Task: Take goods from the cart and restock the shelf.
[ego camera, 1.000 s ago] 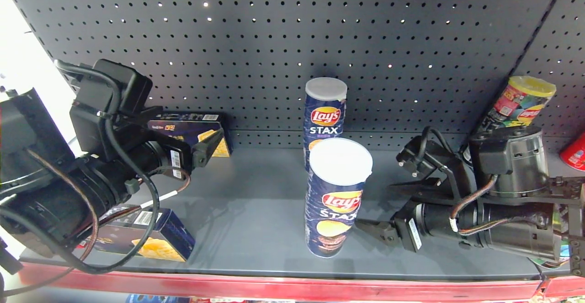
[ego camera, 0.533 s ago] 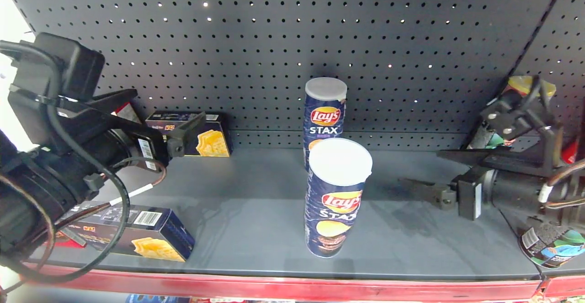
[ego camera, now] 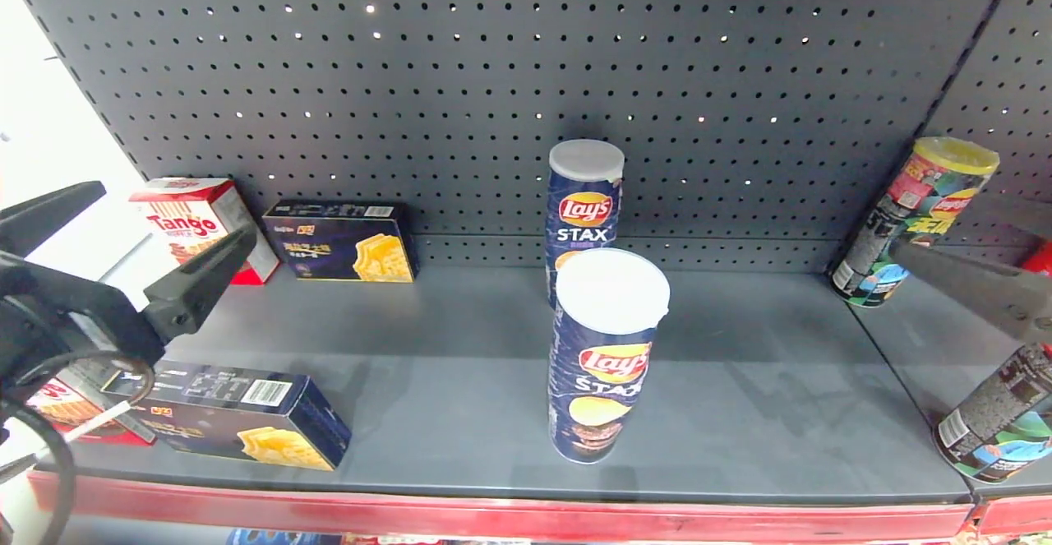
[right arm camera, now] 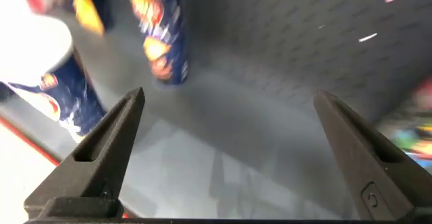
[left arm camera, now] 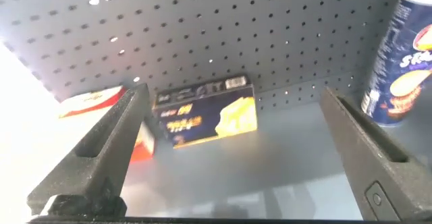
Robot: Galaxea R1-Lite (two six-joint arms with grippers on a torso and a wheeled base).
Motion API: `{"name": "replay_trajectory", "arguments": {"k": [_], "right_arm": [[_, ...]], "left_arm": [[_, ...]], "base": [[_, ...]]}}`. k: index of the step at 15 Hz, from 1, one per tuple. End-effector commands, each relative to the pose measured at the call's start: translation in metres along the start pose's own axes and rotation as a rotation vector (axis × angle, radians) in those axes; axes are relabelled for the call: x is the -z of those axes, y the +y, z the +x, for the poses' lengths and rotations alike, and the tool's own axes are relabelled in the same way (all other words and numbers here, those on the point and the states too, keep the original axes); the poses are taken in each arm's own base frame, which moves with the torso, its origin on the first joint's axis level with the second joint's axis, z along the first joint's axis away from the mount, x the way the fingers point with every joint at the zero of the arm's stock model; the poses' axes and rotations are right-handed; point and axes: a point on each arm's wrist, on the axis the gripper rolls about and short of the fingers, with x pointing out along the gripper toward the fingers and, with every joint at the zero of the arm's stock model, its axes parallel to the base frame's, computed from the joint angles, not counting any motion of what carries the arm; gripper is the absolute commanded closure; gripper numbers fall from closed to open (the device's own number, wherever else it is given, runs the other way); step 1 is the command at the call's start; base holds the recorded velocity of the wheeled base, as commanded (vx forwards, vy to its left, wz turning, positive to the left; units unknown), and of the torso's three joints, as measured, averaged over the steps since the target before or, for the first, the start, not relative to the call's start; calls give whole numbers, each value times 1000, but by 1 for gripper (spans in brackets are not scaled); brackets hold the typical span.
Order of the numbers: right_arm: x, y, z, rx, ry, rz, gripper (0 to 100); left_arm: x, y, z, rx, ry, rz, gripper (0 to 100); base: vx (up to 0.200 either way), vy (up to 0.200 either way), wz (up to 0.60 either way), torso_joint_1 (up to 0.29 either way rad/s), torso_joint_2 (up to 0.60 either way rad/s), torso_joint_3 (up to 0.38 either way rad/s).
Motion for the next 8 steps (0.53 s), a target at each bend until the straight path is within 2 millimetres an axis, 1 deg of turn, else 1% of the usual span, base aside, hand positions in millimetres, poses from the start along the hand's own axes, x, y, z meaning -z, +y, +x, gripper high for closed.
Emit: {"name": "replay_trajectory", "arguments": {"k": [1,2,3,5,6,7,8], "right_arm": [[-11,-6,-51,90,-130,10,0],[-6,-7,-71,131,-159,15,0],[4,-7,-88,165,-173,20,0],[36,-5,-118,186,-187,20,0],[50,-4,-128,196,-191,21,0],[60,-3,-134,202,-194,21,0],[76,-1,-141,221,-172,16,0]], "left_arm": [[-2,9,-38,-12,-39,-9,0],[-1,12,-51,-10,-30,-7,0],[-1,15,-64,-6,-21,-5,0],[2,21,-91,-1,-3,2,0],[5,23,-104,-1,0,12,0],[8,24,-114,2,5,23,0],[15,26,-129,7,16,36,0]], "base": [[0,0,0,0,0,0],[0,0,0,0,0,0],[0,0,0,0,0,0],[0,0,0,0,0,0],[0,0,0,0,0,0],[0,0,0,0,0,0],[0,0,0,0,0,0]]}}
